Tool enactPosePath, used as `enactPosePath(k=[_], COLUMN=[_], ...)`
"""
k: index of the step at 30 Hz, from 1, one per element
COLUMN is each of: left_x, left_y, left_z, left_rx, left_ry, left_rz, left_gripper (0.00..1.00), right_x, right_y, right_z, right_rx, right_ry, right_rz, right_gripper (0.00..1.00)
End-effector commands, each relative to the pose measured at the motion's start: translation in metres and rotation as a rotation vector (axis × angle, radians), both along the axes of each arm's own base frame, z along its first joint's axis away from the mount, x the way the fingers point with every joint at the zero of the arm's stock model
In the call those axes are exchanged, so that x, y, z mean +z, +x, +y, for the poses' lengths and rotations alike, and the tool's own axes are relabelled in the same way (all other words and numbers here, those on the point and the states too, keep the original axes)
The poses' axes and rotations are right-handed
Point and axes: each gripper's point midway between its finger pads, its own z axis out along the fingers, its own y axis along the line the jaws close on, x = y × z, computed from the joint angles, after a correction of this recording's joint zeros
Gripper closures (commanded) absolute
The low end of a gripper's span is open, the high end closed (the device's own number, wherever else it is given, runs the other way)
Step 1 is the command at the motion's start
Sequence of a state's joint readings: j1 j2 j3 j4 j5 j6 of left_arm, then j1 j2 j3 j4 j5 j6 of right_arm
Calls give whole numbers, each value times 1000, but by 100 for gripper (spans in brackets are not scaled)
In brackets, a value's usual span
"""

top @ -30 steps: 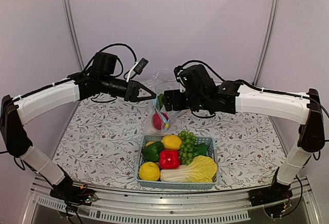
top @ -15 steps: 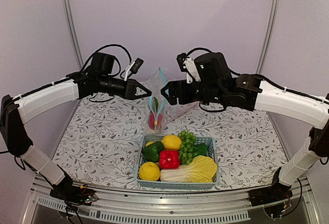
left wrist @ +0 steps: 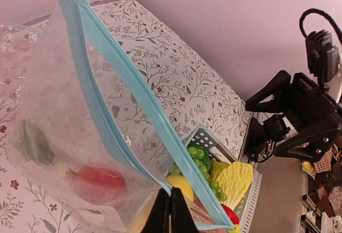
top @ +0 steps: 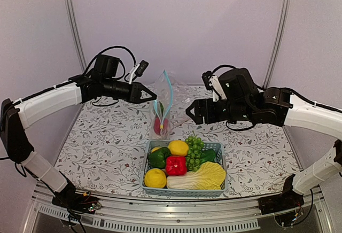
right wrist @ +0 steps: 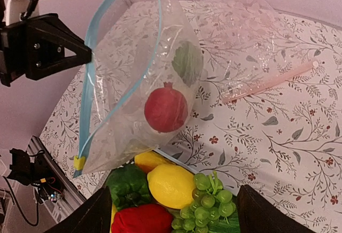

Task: Place the food in the zip-top bag and seal the zipper
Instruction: Place the fake vegetable in the zipper food storage bag, then pick up the fake fruit from the bin.

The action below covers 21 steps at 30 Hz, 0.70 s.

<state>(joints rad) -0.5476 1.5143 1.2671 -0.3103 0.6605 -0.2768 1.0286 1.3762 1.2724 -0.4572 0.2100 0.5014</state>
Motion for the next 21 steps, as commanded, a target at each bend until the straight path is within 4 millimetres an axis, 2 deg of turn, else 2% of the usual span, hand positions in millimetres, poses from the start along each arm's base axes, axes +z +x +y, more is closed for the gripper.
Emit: enactPosePath(k=[1, 9, 12, 16, 21], left_x=[16, 17, 17, 18, 19], left_y=[-2, -3, -3, -4, -4], left_z=[4, 3, 3, 3, 3], left_rx=[1, -7, -9, -9, -10], left_ry=[-22, -28, -30, -31, -32], left_rz=[-64, -66, -67, -69, -70], left_gripper=[100, 100, 100, 100, 100], right_x=[-39, -91, -106, -118, -142], right_y=[-16, -40, -41, -39, -41], right_z=[-31, -19, -17, -13, -5], right_rx=[-108, -176, -218, -242, -239], right_ry=[-60, -37, -63, -82, -133], right_rz=[156, 339, 371, 388, 431], right_gripper=[20, 22, 23, 23, 27])
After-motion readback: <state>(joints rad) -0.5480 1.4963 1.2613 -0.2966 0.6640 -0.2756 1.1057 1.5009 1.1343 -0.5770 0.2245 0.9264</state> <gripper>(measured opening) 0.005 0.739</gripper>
